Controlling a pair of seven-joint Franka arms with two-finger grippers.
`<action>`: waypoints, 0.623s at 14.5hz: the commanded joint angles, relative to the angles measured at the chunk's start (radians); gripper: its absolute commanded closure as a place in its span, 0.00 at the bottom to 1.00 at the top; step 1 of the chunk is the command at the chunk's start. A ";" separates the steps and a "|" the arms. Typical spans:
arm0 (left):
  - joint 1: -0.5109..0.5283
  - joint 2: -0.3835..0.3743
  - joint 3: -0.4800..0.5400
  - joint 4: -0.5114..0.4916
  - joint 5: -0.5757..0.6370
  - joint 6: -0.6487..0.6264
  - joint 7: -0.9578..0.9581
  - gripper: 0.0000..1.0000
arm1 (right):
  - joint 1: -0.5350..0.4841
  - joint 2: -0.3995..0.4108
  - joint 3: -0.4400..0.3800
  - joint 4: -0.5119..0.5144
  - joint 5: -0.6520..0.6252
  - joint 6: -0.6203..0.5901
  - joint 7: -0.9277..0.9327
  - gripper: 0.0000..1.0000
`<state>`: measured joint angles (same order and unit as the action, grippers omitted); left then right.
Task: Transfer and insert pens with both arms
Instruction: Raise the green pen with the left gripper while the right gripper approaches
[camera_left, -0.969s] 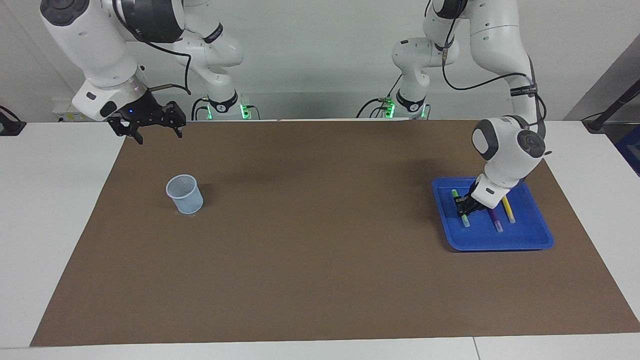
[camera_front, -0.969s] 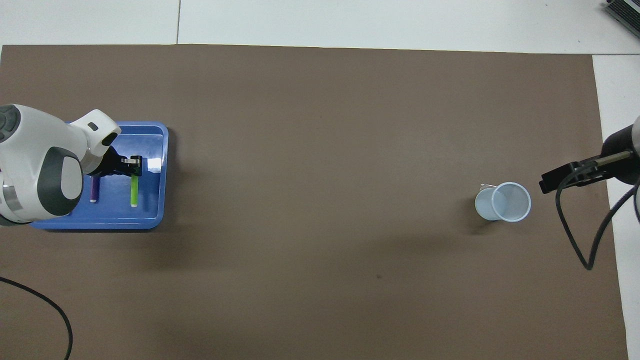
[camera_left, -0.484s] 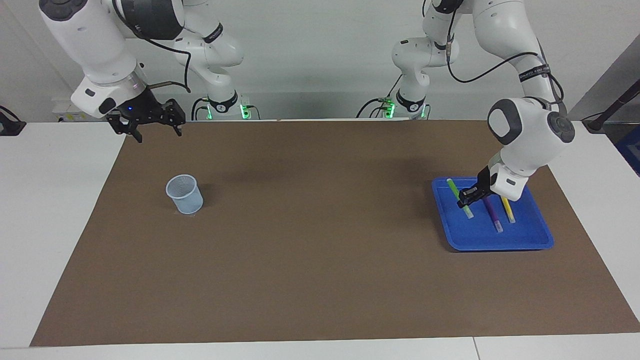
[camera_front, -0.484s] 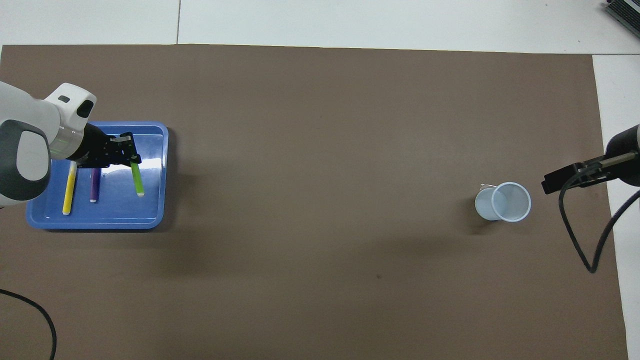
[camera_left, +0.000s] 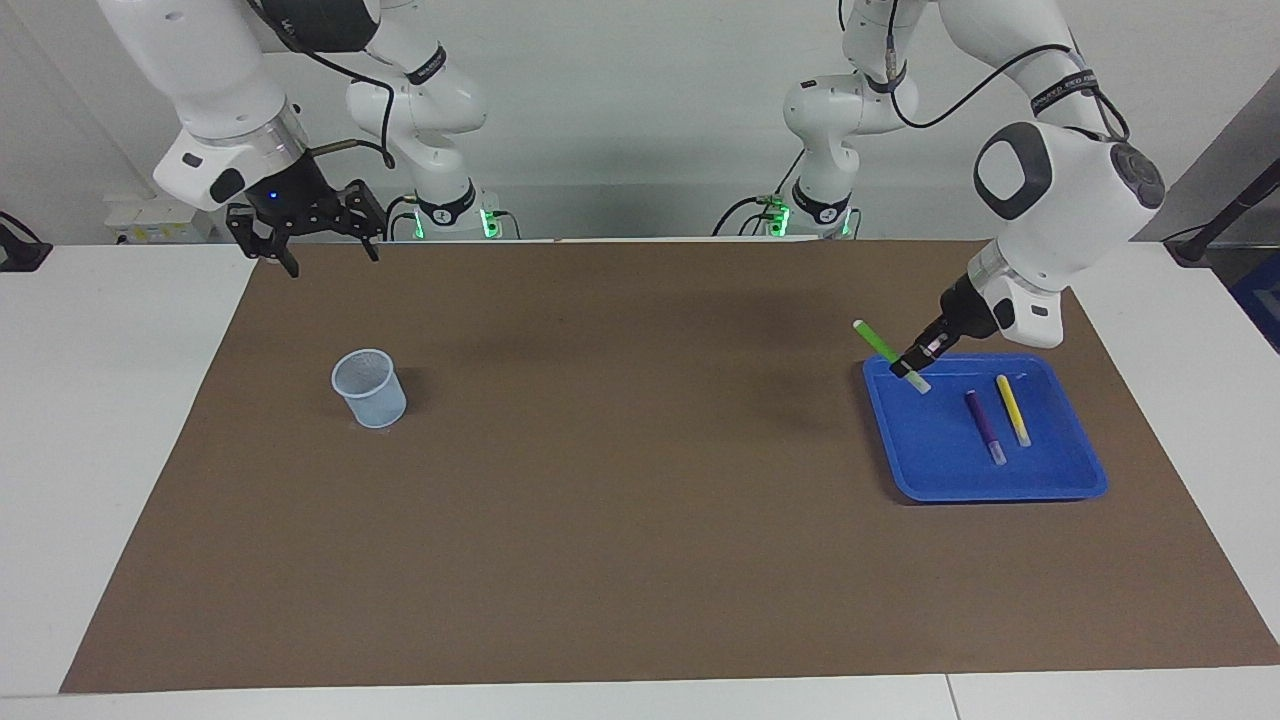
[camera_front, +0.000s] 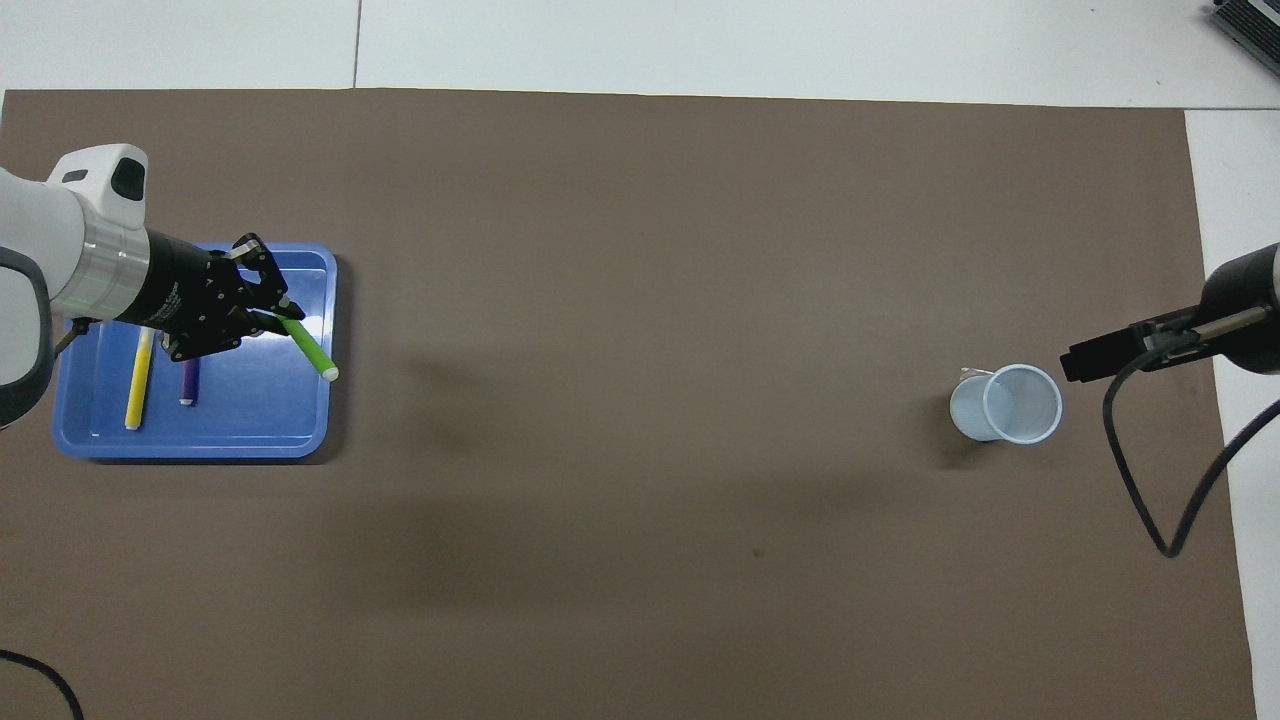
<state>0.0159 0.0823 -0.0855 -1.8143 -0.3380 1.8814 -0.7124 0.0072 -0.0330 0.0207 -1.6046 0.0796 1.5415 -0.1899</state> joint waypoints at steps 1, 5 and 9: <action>-0.013 -0.068 0.003 -0.013 -0.068 -0.038 -0.157 1.00 | -0.004 -0.008 0.013 -0.021 0.089 0.066 0.003 0.00; -0.045 -0.139 0.000 -0.014 -0.082 -0.062 -0.367 1.00 | 0.101 -0.015 0.038 -0.052 0.138 0.146 0.246 0.00; -0.065 -0.164 -0.002 -0.014 -0.177 -0.062 -0.562 1.00 | 0.171 -0.018 0.038 -0.104 0.234 0.253 0.346 0.00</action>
<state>-0.0271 -0.0609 -0.0977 -1.8132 -0.4751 1.8307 -1.1901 0.1783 -0.0313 0.0621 -1.6512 0.2414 1.7396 0.1330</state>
